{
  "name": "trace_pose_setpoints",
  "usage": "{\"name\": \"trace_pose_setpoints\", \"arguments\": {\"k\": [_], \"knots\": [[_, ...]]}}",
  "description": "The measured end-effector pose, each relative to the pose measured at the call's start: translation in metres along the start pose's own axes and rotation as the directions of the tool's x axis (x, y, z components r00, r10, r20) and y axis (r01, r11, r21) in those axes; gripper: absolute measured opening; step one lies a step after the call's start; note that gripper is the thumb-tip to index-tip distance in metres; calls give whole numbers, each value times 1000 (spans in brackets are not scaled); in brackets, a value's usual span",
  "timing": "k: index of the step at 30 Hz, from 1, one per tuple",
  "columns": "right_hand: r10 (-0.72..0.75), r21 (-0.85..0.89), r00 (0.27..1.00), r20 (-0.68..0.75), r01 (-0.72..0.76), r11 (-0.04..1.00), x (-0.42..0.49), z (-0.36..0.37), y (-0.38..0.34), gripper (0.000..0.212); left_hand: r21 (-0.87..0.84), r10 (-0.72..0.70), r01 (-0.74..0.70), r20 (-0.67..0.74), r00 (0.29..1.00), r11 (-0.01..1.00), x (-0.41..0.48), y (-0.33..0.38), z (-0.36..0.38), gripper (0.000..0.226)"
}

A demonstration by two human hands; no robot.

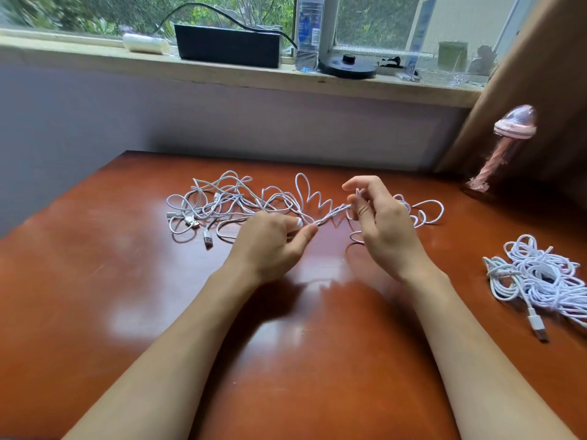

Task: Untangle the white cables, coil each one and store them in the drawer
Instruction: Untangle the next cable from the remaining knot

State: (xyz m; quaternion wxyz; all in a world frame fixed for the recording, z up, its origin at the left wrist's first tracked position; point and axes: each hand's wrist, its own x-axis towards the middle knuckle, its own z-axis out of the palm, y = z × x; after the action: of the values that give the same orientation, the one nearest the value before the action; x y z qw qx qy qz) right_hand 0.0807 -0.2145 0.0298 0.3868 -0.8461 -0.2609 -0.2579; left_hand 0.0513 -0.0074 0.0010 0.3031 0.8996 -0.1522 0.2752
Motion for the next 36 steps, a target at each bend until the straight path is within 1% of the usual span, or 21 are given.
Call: {"name": "trace_pose_setpoints", "arguments": {"k": [2,4,6,9,12,14,17,20,22,25,27,32,36], "knots": [[-29,6,999,-44,30,1000,0,0,-1,19,-158,11,4,93,996,987,-2,7,4,51],[-71,-19,996,-62,70,997,1,2,-1,25,-335,3,62,188,982,940,-3,18,5,41],[-68,21,997,-48,69,997,0,4,0,25,-473,-3,140,278,961,870,-4,28,5,34],[-38,89,999,-21,40,995,-1,5,1,25,-636,1,242,356,934,733,-5,35,4,29],[-23,94,1000,7,23,995,-1,6,3,30,-776,-15,320,372,928,544,-4,36,3,18],[-9,105,1000,28,6,994,0,5,5,33,-825,-38,343,366,930,449,-2,36,3,15],[2,96,996,92,-11,995,0,8,8,33,-883,-56,357,358,932,305,0,37,1,20],[-11,36,989,146,6,999,-2,13,10,26,-914,-91,362,351,932,181,2,38,-2,28],[-3,9,986,167,2,1000,-3,14,12,21,-918,-110,366,353,929,152,3,36,-3,40],[12,-31,983,185,-7,999,-3,14,14,21,-917,-140,356,334,932,181,5,35,-5,55],[15,-46,981,194,-6,999,-4,15,15,20,-913,-157,365,339,928,182,5,35,-6,62],[-8,-38,974,226,17,999,-4,19,18,19,-911,-164,393,372,913,124,7,30,-7,75],[-13,-47,970,242,26,999,-5,22,16,22,-914,-169,389,368,914,114,5,29,-6,81]]}}
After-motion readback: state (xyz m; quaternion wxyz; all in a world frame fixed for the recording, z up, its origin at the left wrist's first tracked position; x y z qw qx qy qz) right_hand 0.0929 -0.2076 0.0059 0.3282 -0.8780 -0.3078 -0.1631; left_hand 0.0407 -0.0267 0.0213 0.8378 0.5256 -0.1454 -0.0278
